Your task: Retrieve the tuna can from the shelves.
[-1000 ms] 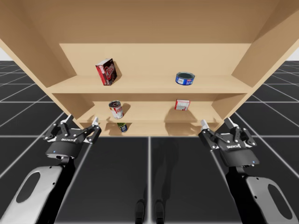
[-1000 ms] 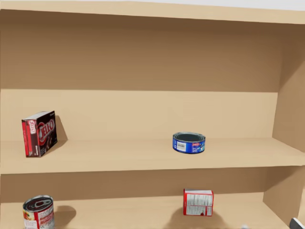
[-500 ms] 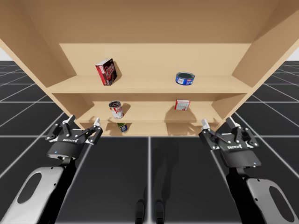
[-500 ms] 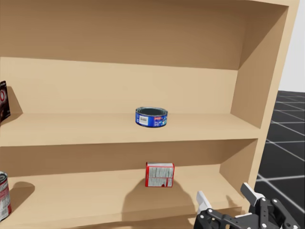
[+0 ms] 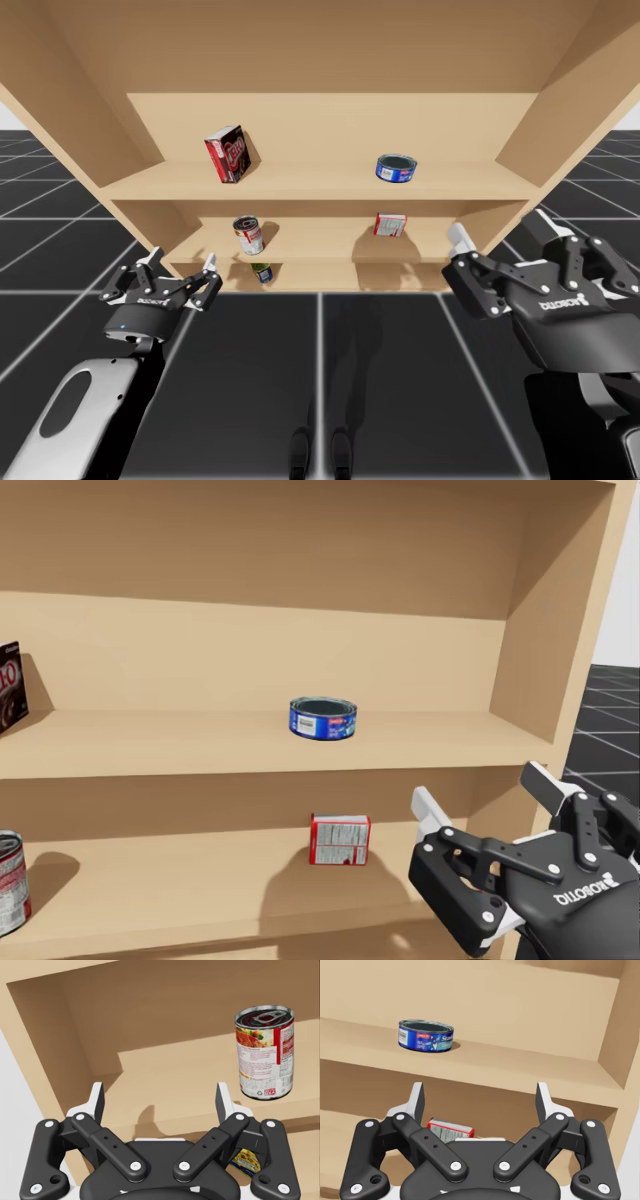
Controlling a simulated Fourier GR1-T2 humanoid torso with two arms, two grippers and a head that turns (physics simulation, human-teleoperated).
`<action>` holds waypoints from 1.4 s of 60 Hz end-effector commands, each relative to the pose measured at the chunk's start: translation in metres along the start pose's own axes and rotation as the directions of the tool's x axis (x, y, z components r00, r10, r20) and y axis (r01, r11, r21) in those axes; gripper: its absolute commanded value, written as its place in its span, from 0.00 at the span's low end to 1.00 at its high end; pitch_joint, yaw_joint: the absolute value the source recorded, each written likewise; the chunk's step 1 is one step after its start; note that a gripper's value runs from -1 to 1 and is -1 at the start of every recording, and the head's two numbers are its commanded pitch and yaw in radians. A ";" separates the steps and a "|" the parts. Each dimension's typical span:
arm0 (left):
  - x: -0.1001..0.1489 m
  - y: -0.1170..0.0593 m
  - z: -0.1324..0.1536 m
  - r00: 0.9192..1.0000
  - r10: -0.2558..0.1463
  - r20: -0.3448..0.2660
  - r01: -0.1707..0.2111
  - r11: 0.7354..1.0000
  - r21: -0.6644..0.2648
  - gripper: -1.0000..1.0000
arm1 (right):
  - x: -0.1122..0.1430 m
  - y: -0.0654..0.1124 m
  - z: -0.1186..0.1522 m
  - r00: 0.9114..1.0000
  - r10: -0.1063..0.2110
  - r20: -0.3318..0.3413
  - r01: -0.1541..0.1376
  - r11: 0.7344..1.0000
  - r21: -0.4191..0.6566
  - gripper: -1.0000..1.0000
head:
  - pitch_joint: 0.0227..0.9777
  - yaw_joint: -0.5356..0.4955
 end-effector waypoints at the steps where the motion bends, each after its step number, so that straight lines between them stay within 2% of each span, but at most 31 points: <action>1: 0.000 -0.001 0.000 1.000 -0.002 -0.003 0.002 1.000 0.000 0.00 | 0.030 0.007 -0.013 1.000 0.023 0.021 -0.024 1.000 0.021 0.00 | 0.31 0.28; 18: -0.001 -0.002 0.000 1.000 -0.007 -0.006 0.007 1.000 -0.003 0.00 | 0.055 0.021 -0.047 0.999 0.050 0.016 -0.051 0.996 0.073 0.00 | 0.30 0.27; 26: 0.000 -0.001 0.001 1.000 -0.006 -0.007 0.006 1.000 -0.001 0.00 | 0.055 0.026 -0.066 0.999 0.001 -0.049 0.004 0.995 0.102 0.00 | 0.30 0.28; 31: -0.001 -0.001 0.001 1.000 -0.007 -0.012 0.007 1.000 -0.007 0.00 | 0.053 0.027 -0.078 0.995 -0.028 -0.100 0.040 0.993 0.112 0.00 | 0.29 0.28; 34: -0.001 -0.001 0.001 1.000 -0.008 -0.013 0.008 1.000 -0.008 0.00 | 0.053 0.028 -0.082 0.992 -0.034 -0.120 0.047 0.993 0.110 0.00 | 0.30 0.28; 35: -0.001 -0.001 0.001 1.000 -0.008 -0.014 0.008 1.000 -0.009 0.00 | 0.052 0.028 -0.086 0.989 -0.046 -0.139 0.062 0.991 0.117 0.00 | 0.30 0.28; 41: 0.000 -0.001 0.001 1.000 -0.007 -0.014 0.007 1.000 -0.008 0.00 | 0.052 0.030 -0.096 0.985 -0.054 -0.162 0.073 0.991 0.115 0.00 | 0.30 0.28; 45: 0.000 0.000 0.001 1.000 -0.006 -0.015 0.006 1.000 -0.010 0.00 | 0.051 0.031 -0.102 0.979 -0.068 -0.192 0.093 0.988 0.125 0.00 | 0.30 0.28; 46: 0.000 0.000 0.001 1.000 -0.007 -0.015 0.007 1.000 -0.010 0.00 | 0.049 0.032 -0.106 0.974 -0.080 -0.211 0.108 0.986 0.128 0.00 | 0.29 0.28; 50: 0.000 0.000 0.001 1.000 -0.006 -0.017 0.006 1.000 -0.011 0.00 | 0.046 0.033 -0.111 0.966 -0.090 -0.241 0.124 0.983 0.132 0.00 | 0.30 0.28; 51: 0.000 0.000 0.001 1.000 -0.006 -0.017 0.005 1.000 -0.011 0.00 | 0.045 0.033 -0.113 0.962 -0.096 -0.257 0.134 0.982 0.133 0.00 | 0.29 0.28; 64: 0.000 0.001 0.001 1.000 -0.005 -0.024 0.005 1.000 -0.013 0.00 | 0.034 0.035 -0.127 0.934 -0.095 -0.345 0.157 0.975 0.157 0.00 | 0.30 0.28; 72: 0.000 0.001 0.001 1.000 -0.004 -0.026 0.004 1.000 -0.014 0.00 | 0.027 0.037 -0.133 0.920 -0.079 -0.384 0.152 0.975 0.161 0.00 | 0.30 0.28; 76: 0.000 0.002 0.001 1.000 -0.003 -0.027 0.003 1.000 -0.014 0.00 | 0.022 0.040 -0.136 0.908 -0.075 -0.411 0.157 0.973 0.170 0.00 | 0.30 0.28; 80: -0.001 0.002 0.001 1.000 -0.003 -0.027 0.003 1.000 -0.014 0.00 | 0.015 0.044 -0.141 0.900 -0.055 -0.433 0.144 0.974 0.174 0.00 | 0.30 0.28; 84: -0.001 0.002 0.001 1.000 -0.003 -0.027 0.003 1.000 -0.013 0.00 | 0.013 0.044 -0.144 0.898 -0.047 -0.437 0.133 0.977 0.169 0.00 | 0.30 0.29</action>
